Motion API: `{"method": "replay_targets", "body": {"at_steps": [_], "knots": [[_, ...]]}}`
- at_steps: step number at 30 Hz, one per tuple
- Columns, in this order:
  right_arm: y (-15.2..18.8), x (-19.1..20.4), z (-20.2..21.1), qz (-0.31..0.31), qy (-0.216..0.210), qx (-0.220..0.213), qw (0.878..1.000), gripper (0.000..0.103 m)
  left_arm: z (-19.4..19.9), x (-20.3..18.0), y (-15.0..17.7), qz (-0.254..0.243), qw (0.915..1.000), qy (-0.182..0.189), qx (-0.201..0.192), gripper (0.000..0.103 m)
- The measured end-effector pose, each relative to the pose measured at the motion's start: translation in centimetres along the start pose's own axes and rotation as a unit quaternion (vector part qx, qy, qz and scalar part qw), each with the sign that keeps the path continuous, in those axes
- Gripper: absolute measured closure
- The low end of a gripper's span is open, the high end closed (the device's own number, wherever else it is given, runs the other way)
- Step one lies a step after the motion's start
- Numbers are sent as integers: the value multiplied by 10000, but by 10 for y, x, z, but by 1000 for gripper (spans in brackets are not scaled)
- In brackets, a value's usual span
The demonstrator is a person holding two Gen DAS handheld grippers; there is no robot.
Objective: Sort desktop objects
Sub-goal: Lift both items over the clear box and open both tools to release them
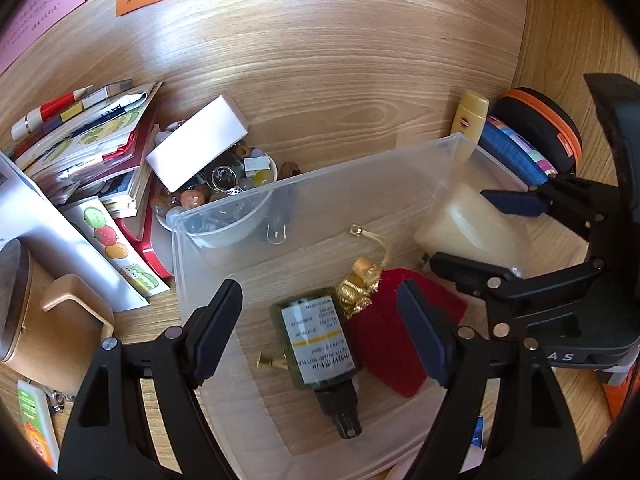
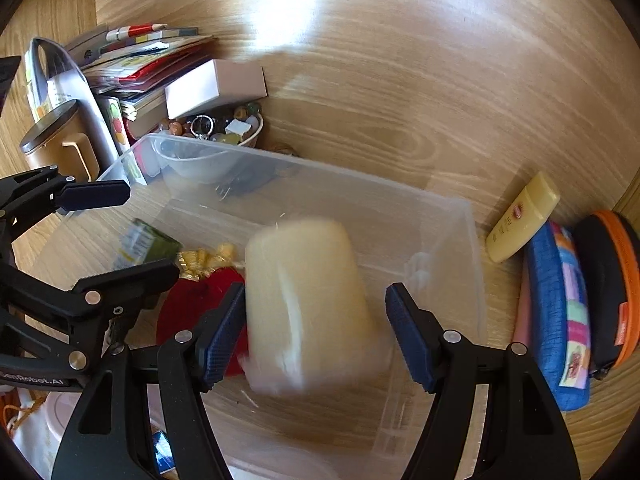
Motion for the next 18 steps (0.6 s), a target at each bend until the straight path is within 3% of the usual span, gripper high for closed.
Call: {"method": "replay_targets", "body": {"at_steps": [7,18], "knots": [[-4,-3,19,52,30,-261,9996,31,5,-1,4,-98,9999,-1,-68,13],[-9,-15,37,51,302,-479,9984,20,16,1,1,-92,9998,-11,-173,12]]}}
Point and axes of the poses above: each gripper's, at about its wrist camera, not at the fingertips, and z roughly against the way its jaws point, x to its left, y to its underside, the point moved 4 cm from there along -z, roughly the way its jaws point, and after that the axes turned 2 degrees about -x, right-handed, at the moved point
